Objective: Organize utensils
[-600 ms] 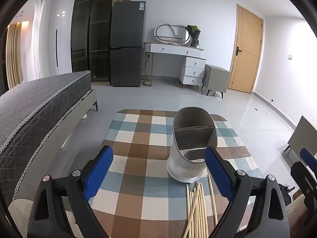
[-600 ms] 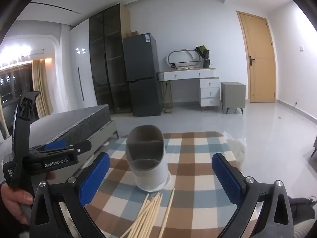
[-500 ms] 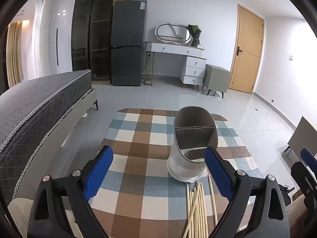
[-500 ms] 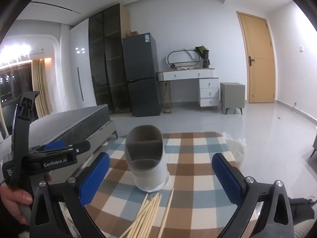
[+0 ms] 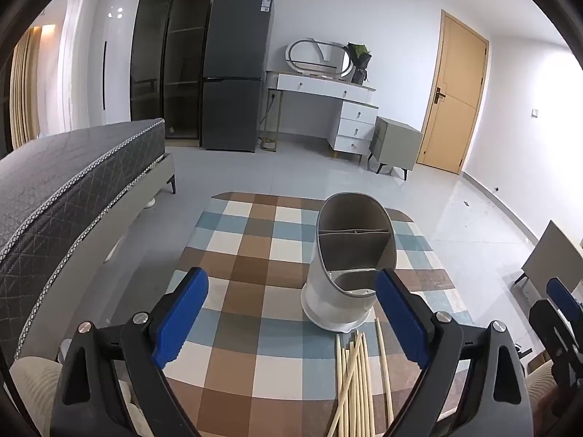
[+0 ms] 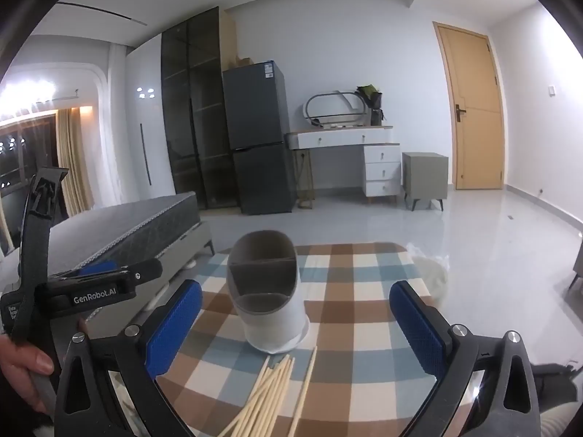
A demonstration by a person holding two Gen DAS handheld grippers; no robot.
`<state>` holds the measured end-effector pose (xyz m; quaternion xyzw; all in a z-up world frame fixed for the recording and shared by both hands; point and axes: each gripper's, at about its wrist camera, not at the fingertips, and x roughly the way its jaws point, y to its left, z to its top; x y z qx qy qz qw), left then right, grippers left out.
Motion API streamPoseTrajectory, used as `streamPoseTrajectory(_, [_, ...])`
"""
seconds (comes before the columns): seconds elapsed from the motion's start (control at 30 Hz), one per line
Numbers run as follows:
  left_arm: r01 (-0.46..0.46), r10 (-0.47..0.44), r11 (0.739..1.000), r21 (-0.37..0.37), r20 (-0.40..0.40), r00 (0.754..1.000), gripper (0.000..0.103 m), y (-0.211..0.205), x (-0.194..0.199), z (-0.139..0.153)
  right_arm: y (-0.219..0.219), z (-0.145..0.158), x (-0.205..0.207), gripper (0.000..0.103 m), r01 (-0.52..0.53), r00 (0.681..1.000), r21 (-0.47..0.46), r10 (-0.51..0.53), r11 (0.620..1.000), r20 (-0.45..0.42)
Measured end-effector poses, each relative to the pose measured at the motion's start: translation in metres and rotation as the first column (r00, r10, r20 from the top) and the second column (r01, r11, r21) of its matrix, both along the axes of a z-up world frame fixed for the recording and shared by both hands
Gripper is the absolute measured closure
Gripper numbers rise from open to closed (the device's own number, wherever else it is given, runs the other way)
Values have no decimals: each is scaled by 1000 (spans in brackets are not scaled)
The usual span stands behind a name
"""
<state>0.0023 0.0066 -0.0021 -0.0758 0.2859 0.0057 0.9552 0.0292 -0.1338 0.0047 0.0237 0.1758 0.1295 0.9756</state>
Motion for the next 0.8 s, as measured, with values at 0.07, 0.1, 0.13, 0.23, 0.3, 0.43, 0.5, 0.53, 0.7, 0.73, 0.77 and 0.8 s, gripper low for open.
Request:
streamPoseTrajectory(0.07, [-2, 2, 1000, -2, -4, 1000, 13, -1, 1, -1, 0, 0, 0, 0, 1, 1000, 1, -1, 1000, 0])
streamPoseTrajectory(0.1, [0, 0, 1000, -3, -5, 1000, 13, -1, 1, -1, 0, 0, -1, 0, 1, 1000, 0, -1, 1000, -1])
streamPoseTrajectory(0.13, [1, -1, 1000, -6, -4, 1000, 13, -1, 0, -1, 0, 0, -1, 0, 2, 1000, -1, -2, 1000, -1])
streamPoseTrajectory(0.23, [4, -4, 1000, -8, -6, 1000, 13, -1, 0, -2, -1, 0, 1, 0, 4, 1000, 0, -4, 1000, -9])
streamPoseTrajectory(0.3, [7, -7, 1000, -9, -7, 1000, 13, -2, -1, -2, -2, -1, 1, 0, 4, 1000, 1, -4, 1000, -11])
streamPoseTrajectory(0.43, [10, -10, 1000, -11, -14, 1000, 13, -1, -1, -2, -2, -1, 1, 0, 6, 1000, -1, -6, 1000, -12])
streamPoseTrajectory(0.5, [10, -10, 1000, -13, -15, 1000, 13, -2, -1, -1, -2, -1, 1, 0, 6, 1000, -1, -6, 1000, -13])
streamPoseTrajectory(0.53, [11, -11, 1000, -14, -15, 1000, 13, -2, 0, -1, -2, -1, 0, 0, 6, 1000, -2, -6, 1000, -13])
streamPoseTrajectory(0.7, [11, -11, 1000, -13, -20, 1000, 13, 0, 0, -2, -3, -2, 0, 0, 10, 1000, -3, -10, 1000, -16])
streamPoseTrajectory(0.73, [12, -12, 1000, -14, -21, 1000, 13, -1, 0, -2, -3, -2, 0, 0, 11, 1000, -3, -11, 1000, -18])
streamPoseTrajectory(0.77, [13, -13, 1000, -15, -22, 1000, 13, -1, -1, -2, -3, -2, 1, 0, 11, 1000, -3, -11, 1000, -19])
streamPoseTrajectory(0.8, [13, -13, 1000, -15, -23, 1000, 13, -1, -1, -2, -2, -2, 1, 0, 12, 1000, -4, -12, 1000, -20])
